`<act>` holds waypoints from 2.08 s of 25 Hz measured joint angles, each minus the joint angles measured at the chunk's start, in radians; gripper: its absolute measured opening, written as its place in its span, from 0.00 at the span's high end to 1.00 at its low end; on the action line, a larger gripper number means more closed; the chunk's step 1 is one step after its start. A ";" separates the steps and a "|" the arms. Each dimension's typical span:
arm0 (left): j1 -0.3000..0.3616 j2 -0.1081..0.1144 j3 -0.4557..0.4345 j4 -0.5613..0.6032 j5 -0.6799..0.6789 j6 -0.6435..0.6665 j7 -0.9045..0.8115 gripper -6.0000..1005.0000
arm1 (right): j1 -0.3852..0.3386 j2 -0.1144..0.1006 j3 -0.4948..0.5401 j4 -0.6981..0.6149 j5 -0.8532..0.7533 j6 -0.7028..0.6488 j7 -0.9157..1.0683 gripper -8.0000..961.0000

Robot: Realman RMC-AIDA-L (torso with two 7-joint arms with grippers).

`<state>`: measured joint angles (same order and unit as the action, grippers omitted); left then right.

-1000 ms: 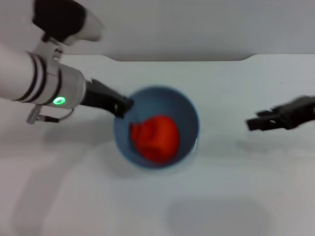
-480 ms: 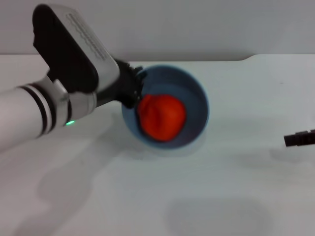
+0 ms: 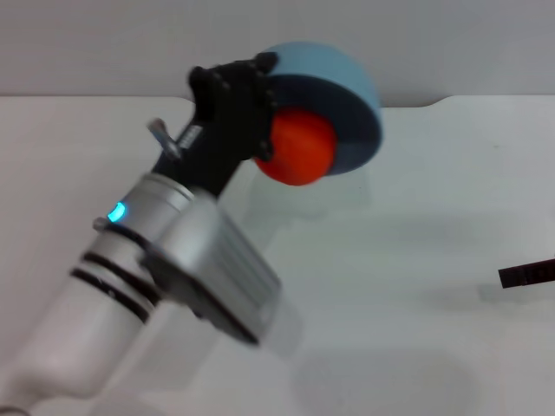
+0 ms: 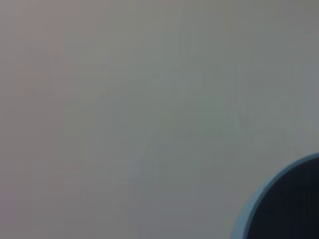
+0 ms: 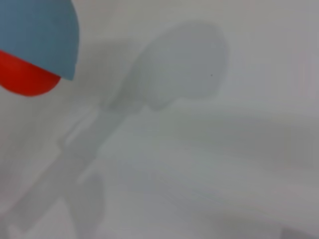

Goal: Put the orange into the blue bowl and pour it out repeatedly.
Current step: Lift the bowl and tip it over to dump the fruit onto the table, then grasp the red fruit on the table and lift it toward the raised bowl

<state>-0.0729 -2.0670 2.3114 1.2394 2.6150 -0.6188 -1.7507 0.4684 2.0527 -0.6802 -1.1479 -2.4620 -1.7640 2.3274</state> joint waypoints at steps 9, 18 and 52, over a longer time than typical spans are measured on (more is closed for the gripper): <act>-0.091 -0.007 0.142 -0.167 -0.002 -0.217 0.224 1.00 | 0.000 0.000 0.002 0.000 -0.001 0.000 0.001 0.52; -0.104 -0.002 0.077 -0.034 -0.350 -0.109 0.169 1.00 | 0.017 0.000 -0.008 0.004 0.000 0.009 0.001 0.52; -0.247 0.010 -1.284 0.257 -0.304 2.175 -0.750 1.00 | 0.244 0.018 -0.360 0.386 0.275 0.265 -0.450 0.45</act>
<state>-0.3203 -2.0573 1.0272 1.4966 2.3114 1.5558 -2.5002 0.7125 2.0708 -1.0404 -0.7619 -2.1873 -1.4989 1.8777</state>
